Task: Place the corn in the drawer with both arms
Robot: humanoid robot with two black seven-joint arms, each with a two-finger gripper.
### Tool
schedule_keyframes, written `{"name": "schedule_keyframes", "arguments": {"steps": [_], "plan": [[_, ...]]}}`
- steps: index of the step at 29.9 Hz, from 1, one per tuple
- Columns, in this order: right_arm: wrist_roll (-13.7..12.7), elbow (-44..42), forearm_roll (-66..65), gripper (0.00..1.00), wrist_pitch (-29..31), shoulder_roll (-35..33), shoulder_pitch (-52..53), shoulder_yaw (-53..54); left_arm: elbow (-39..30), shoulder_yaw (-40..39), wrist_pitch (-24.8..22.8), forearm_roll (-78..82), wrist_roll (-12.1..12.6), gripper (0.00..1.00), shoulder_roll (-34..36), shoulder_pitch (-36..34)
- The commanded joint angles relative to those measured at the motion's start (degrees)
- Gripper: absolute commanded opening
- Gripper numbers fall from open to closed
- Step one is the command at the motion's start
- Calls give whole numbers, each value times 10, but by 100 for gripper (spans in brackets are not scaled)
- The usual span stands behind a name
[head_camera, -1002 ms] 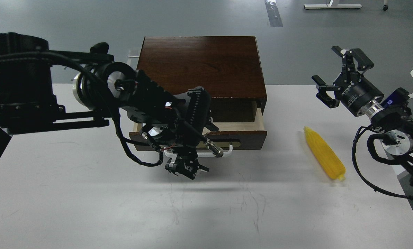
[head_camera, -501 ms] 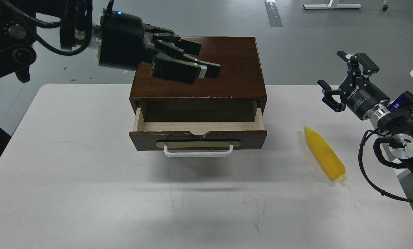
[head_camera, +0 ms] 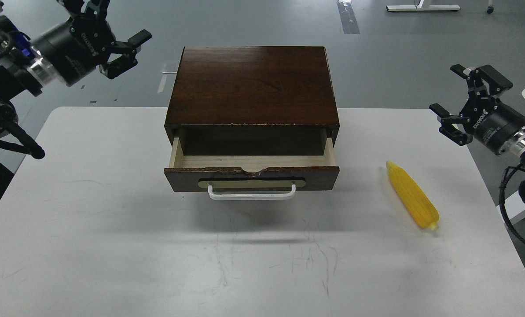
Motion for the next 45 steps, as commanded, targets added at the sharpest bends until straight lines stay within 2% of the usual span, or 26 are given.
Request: {"name": "schedule_keyframes", "arguments": {"steps": [1,7,12,16,22,27,45], "plan": [[0,28,-98,100,0,-47,18,-3,51,-30,-2,-40,0,98,-15,56],[0,73,-329,100,0,-109,71,-4,48,-132,-2,-40,0,98,-41,132],[0,95,-567,100,0,-112,86,-12,50,-148,-2,-38,0,98,-50,139],[0,93,-657,100,0,-94,101,-63,49,-149,-2,-38,0,98,-55,140],[0,86,-704,100,0,-63,156,-169,49,-150,-2,-36,0,98,-59,140],[0,47,-770,100,0,-16,182,-254,50,-150,-2,-35,0,98,-61,139],[0,30,-773,92,0,15,178,-288,51,-151,-2,-33,0,98,-56,137]]}}
